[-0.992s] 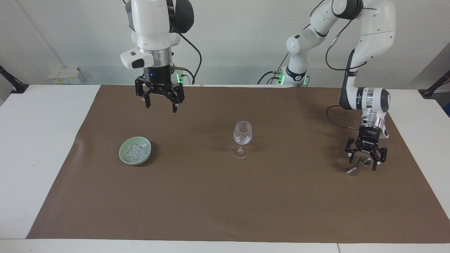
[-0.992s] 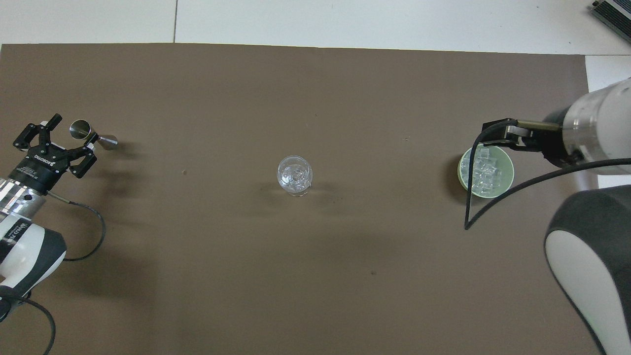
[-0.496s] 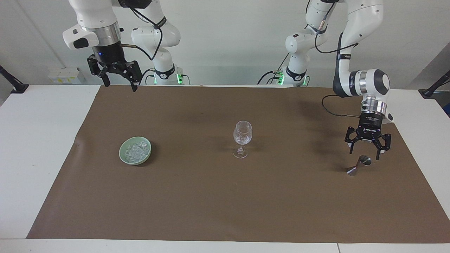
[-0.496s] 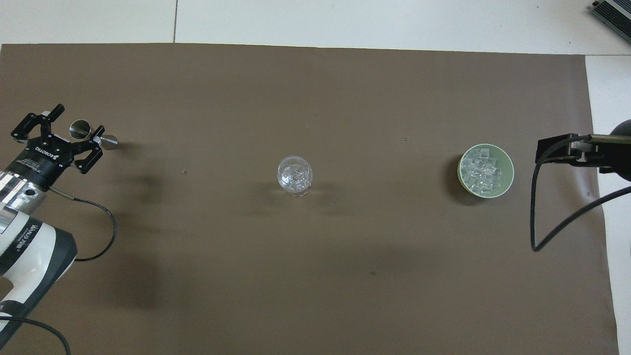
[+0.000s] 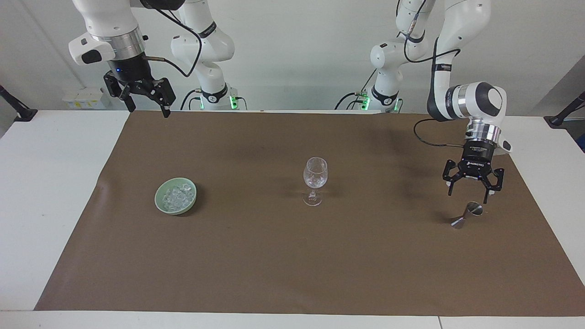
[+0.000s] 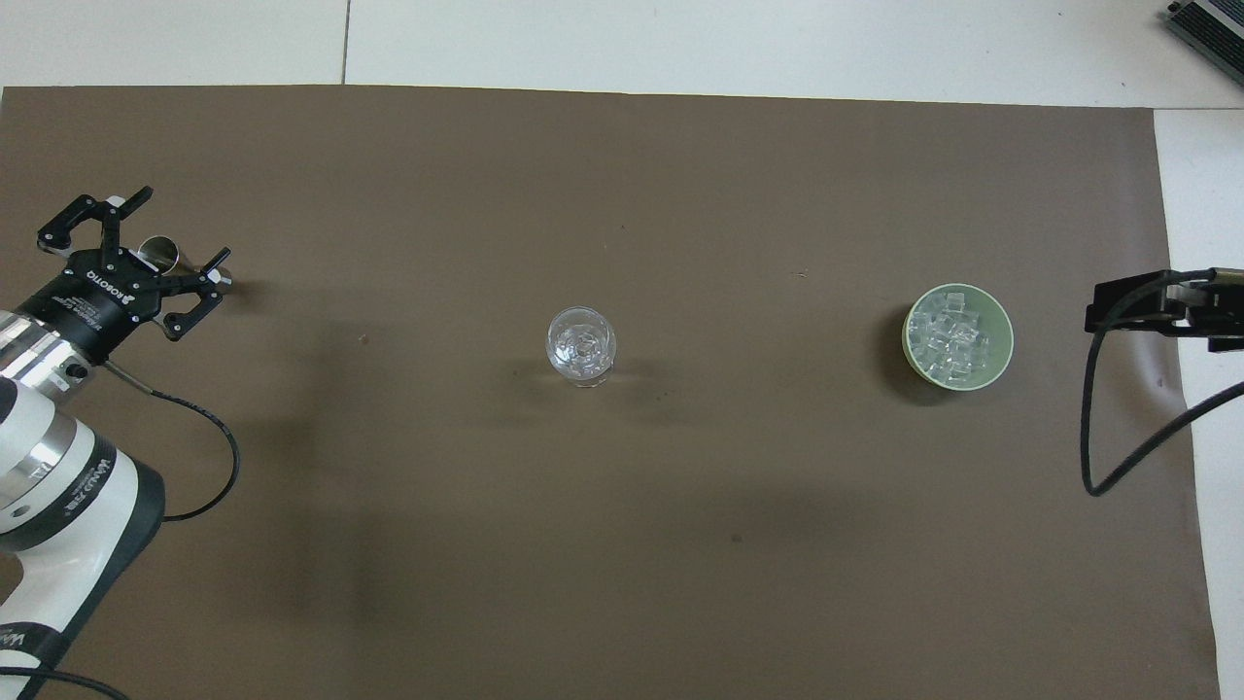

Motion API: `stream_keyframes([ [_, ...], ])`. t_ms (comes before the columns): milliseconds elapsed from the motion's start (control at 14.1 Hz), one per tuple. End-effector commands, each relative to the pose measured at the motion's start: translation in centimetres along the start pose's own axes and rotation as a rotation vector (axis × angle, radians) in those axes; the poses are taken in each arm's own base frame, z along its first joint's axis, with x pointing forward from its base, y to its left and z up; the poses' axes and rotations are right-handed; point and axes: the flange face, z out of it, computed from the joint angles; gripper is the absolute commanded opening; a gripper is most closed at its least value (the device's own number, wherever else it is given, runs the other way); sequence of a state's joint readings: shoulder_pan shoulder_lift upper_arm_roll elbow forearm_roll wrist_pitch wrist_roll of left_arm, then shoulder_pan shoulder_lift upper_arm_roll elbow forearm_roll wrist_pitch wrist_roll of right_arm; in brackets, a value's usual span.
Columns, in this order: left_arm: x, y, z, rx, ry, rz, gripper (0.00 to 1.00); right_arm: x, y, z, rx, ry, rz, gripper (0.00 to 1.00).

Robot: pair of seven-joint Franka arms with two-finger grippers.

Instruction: Pour wine and add ice with both arms

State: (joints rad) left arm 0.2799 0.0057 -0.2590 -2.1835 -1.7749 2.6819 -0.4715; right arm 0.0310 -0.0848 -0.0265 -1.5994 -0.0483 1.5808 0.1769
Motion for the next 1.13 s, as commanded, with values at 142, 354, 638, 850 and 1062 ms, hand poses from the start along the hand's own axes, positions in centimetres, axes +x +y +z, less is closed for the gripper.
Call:
stream_keyframes([
  [142,-3.1,1.1,-0.7,0.066,0.047,0.229,0.93,-0.6,1.6,-0.2,0.012,-0.011,-0.028,1.0],
  [354,-4.6,1.7,-1.0,0.152,0.059,0.406,0.93,-1.6,1.2,0.1,0.025,-0.077,-0.035,1.0],
  [638,-8.3,3.3,-2.0,0.367,0.059,0.754,1.0,-1.6,1.1,0.1,0.028,-0.073,-0.031,1.0],
  [850,-11.8,6.4,-3.0,0.556,0.109,0.924,1.0,-1.7,1.1,0.2,0.047,-0.084,-0.022,1.0],
  [1062,-14.6,7.0,-3.9,0.721,0.171,1.098,1.0,-1.8,0.5,0.3,0.048,-0.086,-0.033,1.0],
])
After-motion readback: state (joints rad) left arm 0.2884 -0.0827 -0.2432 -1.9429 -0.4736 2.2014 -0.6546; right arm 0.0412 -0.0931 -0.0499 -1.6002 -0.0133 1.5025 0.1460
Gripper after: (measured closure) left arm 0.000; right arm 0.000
